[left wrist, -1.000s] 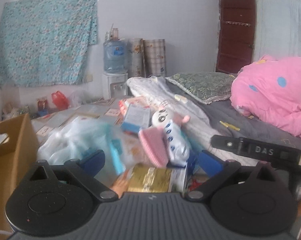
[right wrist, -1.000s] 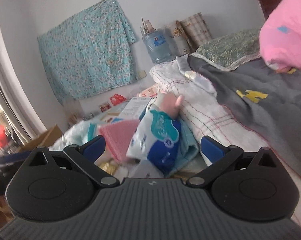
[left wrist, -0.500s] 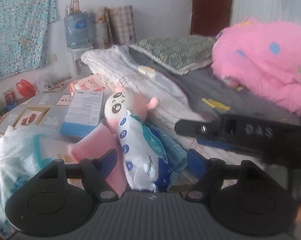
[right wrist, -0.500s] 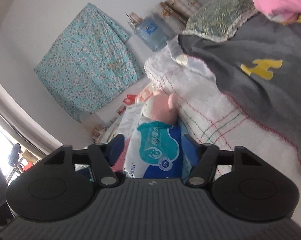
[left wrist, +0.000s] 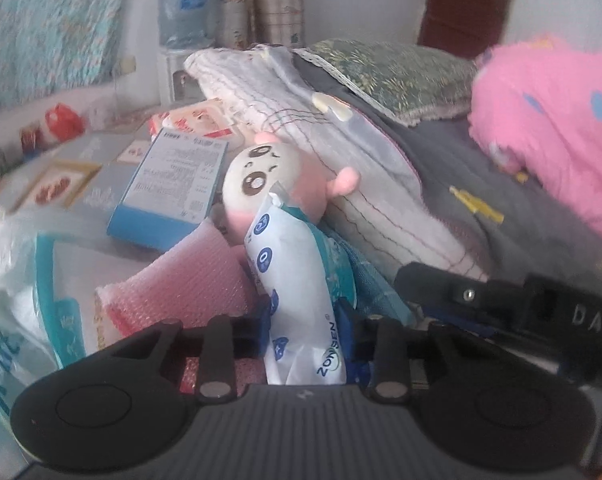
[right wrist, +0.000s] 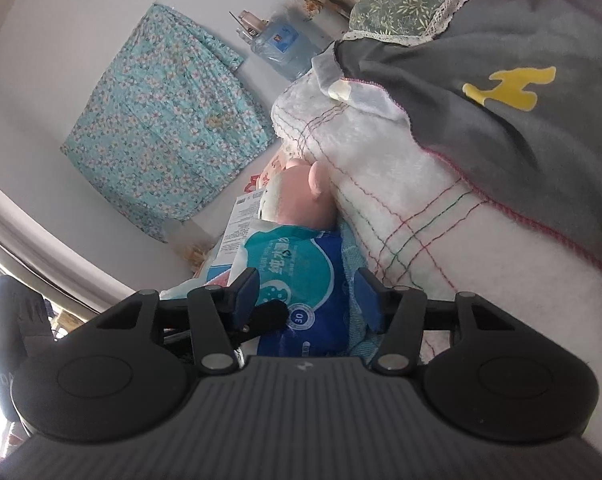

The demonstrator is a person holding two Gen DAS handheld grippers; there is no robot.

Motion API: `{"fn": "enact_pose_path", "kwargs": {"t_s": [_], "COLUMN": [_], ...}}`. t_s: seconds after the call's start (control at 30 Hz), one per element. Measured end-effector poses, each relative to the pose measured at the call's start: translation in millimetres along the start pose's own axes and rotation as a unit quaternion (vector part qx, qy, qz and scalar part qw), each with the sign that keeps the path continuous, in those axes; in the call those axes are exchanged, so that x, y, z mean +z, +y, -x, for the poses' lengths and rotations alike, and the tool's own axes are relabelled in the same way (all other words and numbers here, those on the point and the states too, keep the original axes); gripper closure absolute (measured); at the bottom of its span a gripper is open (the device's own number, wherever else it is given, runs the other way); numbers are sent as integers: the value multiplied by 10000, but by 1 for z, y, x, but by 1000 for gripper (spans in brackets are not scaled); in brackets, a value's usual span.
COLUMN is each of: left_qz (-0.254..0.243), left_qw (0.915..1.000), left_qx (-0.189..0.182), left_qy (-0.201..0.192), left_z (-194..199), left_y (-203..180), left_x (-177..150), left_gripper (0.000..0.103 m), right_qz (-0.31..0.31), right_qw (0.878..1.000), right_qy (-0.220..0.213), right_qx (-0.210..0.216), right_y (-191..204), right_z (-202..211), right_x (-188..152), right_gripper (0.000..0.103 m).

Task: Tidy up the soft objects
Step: 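Reach the right gripper to the blue-white wet-wipes pack and grasp it, then carry the wet-wipes pack with the right gripper into the cardboard box and release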

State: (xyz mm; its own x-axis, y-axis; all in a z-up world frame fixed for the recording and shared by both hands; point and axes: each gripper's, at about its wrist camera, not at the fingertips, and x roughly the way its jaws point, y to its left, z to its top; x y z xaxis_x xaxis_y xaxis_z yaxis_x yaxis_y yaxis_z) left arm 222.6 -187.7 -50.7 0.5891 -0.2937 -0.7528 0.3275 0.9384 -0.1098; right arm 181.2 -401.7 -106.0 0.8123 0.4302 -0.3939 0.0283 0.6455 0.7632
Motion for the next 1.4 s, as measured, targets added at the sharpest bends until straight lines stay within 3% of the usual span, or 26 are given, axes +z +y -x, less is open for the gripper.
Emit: {"fn": "enact_pose_path", "kwargs": {"t_s": [0.17,0.33,0.43,0.5,0.57,0.7,0.97,1.1,1.23,1.4], "left_qz": [463,540,626,618,575,542,513,636,752,1379], "left_qw": [9972,9937,9905,9892,9891,9884,9899,9884,9836,9728], "left_qx": [-580,-895,-1118,-1202,-1211,-1134,-478,-75,580,1222], "left_qy": [-122,-407,-495,-562,-606,-858,-1228,-1379,-1534,-1401], "left_z": [23,55,73,84,96,125,187,215,245,267], "left_y": [13,13,17,18,17,22,50,79,114,188], "left_x": [3,3,-1,-5,-10,-19,-33,-37,-38,-36], "left_gripper": [71,72,72,72,72,71,66,55,51,49], "right_qz": [-356,-733,-971,-1039,-943,-572,173,491,818,1033], "right_qw": [9986,9935,9868,9826,9795,9802,9755,9667,9513,9316], "right_qy": [85,104,169,191,194,139,484,818,1398,2312], "right_qx": [392,868,1282,1530,1768,1890,2138,2374,2624,2610], "right_y": [-7,-10,-10,-5,5,34,107,157,221,301], "right_z": [-1,0,3,5,11,26,26,13,-22,-91], "right_x": [2,1,-1,-3,-5,-10,-18,-27,-38,-62], "right_gripper": [47,34,34,36,46,52,64,68,70,72]}}
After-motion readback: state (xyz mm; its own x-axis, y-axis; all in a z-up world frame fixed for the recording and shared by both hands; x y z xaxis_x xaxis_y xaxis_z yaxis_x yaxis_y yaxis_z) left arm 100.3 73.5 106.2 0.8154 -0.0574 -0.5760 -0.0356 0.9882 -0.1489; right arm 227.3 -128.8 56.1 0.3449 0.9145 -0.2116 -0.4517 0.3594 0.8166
